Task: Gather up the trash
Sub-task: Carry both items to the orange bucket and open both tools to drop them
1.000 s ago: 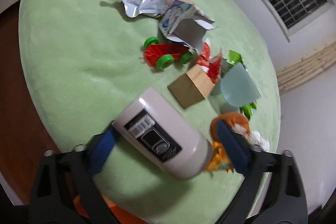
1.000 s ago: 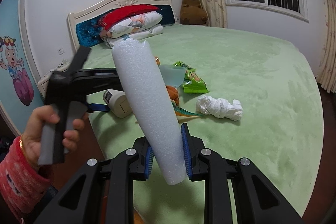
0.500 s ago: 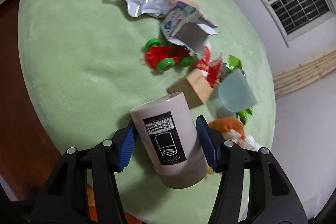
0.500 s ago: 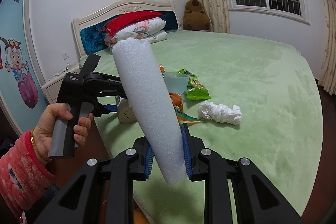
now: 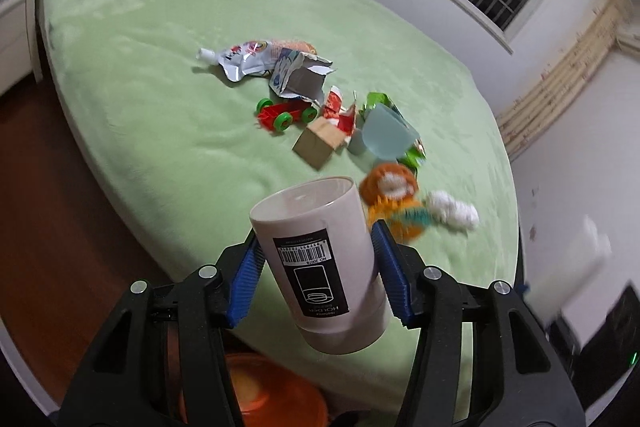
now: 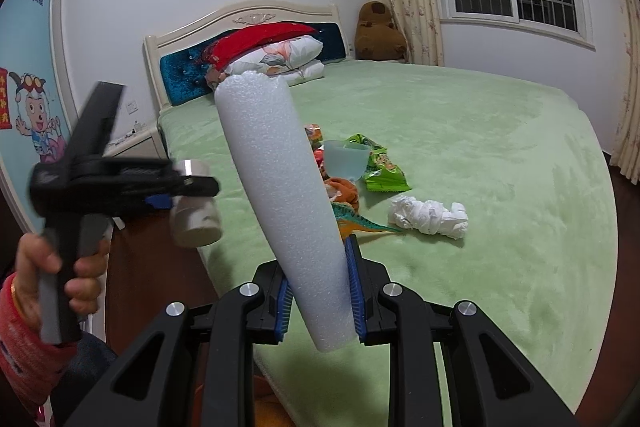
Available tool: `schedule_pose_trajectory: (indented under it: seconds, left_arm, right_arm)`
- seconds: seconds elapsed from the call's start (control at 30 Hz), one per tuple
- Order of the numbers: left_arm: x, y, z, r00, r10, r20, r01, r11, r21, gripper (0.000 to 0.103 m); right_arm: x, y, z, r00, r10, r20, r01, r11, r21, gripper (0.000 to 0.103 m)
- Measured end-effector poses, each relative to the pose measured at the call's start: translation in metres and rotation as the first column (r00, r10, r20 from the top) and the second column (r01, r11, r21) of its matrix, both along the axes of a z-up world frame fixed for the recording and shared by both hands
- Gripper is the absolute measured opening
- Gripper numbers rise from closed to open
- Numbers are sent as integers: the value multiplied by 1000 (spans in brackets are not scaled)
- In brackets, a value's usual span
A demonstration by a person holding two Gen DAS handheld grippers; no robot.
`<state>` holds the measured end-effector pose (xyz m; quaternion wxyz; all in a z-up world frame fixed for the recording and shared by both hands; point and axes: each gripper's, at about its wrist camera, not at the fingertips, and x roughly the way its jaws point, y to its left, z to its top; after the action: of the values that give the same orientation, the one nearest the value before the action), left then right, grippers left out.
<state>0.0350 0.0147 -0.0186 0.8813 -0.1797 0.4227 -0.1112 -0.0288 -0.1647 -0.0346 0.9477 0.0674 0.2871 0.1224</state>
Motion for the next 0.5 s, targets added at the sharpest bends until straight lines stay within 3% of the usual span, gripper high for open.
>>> schedule_pose_trajectory:
  seconds: [0.1,0.23,0.4,0.5]
  left_arm:
    - [-29,5,-1,999,-31,9,30,999,42,52]
    - [-63,11,-18,997,-68,-35,71,993,93,52]
    - [-90,18,-73,982,-88,-170,110,986,123,52]
    - [-101,20,-109,966,-83,-243,116,985,125,52]
  right_arm:
    - [-5,13,-1,999,29,-16,-29,1000,2,24]
    - [-14,36,-11,994,88,-61,-87,996,23,24]
    - [-24,72,-51,962,160,-219,-153,987,51,24]
    - [-32,92,-87,923,187,-337,-176,982,62,24]
